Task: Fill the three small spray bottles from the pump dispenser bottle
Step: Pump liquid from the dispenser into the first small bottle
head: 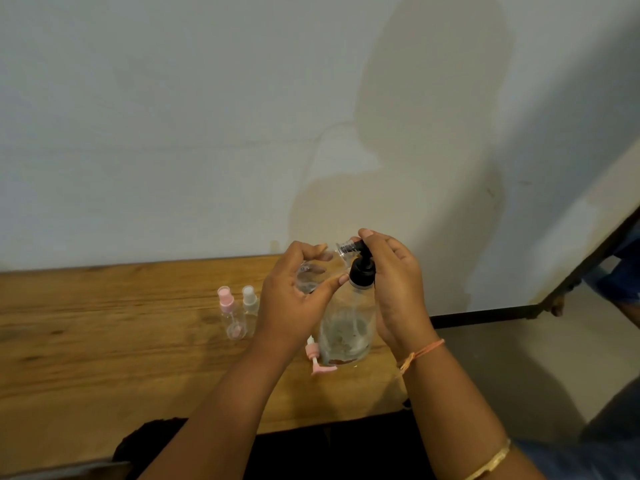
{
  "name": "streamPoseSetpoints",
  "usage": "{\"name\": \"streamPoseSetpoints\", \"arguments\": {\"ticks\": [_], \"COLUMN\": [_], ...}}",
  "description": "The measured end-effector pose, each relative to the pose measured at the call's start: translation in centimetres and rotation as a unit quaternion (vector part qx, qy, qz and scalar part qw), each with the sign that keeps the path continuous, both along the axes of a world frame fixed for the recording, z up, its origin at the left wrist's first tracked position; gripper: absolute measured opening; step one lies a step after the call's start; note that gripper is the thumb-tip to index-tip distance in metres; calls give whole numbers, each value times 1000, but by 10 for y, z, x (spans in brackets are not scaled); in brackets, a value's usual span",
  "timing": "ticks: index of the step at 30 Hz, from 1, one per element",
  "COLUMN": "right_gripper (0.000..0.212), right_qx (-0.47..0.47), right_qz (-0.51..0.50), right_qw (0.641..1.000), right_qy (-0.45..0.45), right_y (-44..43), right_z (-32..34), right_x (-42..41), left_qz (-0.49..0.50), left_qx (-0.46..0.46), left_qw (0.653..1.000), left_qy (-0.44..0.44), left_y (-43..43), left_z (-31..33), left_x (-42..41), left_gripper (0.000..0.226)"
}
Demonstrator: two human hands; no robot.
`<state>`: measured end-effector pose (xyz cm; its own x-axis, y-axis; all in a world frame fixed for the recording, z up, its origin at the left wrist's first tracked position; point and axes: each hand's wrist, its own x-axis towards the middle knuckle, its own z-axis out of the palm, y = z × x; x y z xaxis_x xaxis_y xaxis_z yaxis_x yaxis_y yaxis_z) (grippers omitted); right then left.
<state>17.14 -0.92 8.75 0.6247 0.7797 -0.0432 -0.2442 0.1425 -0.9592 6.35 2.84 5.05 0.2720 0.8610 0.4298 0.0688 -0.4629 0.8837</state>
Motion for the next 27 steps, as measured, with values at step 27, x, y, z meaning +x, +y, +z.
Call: {"name": "streamPoseSetpoints", "arguments": {"ticks": [27], "right_gripper": [24], "right_qx": [-52], "right_qz": [32], "right_qw": [991], "right_qy": [-118], "right_y": [-1], "right_z": [-2], "right_x": [1], "left_qz": [-6], "left_qx": [-9], "left_qw": [998], "left_qy": [57], "left_y": [5], "left_z": [0], "left_x": [-10], "left_gripper": [34]}}
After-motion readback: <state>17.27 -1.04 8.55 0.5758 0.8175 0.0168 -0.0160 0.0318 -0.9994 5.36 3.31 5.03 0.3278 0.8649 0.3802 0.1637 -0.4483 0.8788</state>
